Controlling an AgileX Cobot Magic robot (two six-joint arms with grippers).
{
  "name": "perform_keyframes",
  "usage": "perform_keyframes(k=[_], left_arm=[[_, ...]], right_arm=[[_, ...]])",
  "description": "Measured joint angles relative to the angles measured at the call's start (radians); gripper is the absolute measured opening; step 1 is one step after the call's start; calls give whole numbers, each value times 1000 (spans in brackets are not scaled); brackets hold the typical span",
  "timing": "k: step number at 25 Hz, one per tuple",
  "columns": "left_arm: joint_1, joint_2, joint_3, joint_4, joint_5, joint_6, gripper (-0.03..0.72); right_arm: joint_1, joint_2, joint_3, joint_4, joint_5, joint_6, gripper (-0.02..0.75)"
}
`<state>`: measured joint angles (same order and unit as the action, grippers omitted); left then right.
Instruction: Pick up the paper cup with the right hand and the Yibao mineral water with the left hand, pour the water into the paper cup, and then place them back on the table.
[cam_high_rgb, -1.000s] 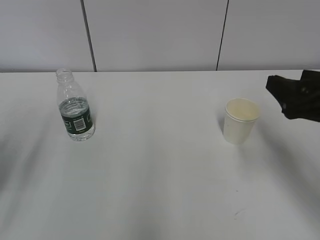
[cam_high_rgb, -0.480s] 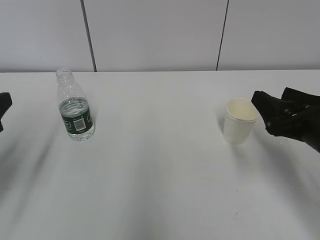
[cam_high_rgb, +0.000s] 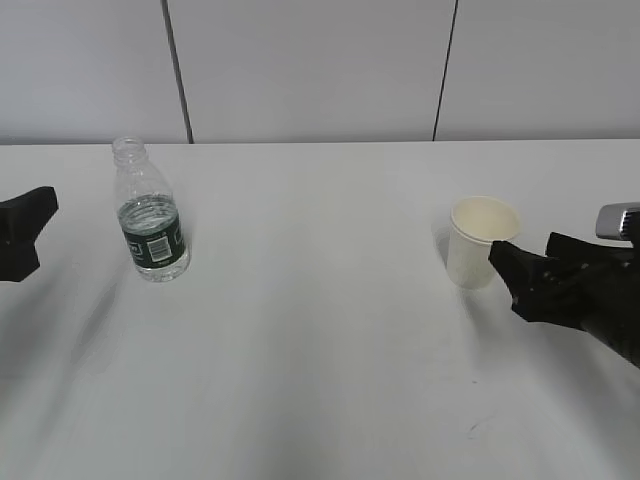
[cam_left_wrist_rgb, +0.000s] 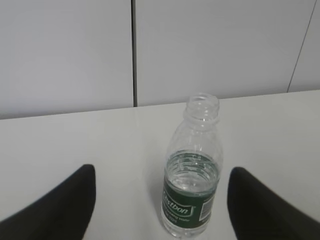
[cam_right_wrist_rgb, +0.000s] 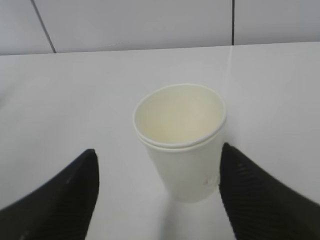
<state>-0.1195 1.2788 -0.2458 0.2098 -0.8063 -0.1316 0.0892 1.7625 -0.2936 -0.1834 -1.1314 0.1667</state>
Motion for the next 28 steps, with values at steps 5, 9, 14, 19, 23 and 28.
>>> perform_keyframes(k=[5,9,14,19,23,28], left_arm=[[0,28,0,1,-15,-1,502],[0,34,0,1,-22,-1,502],[0,34,0,1,-38,-1,502],[0,34,0,1,-41,-1,501],[0,34,0,3,-47,-1,501],[0,34,0,4,-78,-1,501]], right_arm=[[0,46,0,23,-10,-4,585],[0,72,0,-7,-10,-5,585],[0,79,0,-51,-12,-5,585],[0,135,0,-54,-14,-6,585],[0,165,-2,-54,-14,-6,587],[0,167,-30,-54,-14,-6,594]])
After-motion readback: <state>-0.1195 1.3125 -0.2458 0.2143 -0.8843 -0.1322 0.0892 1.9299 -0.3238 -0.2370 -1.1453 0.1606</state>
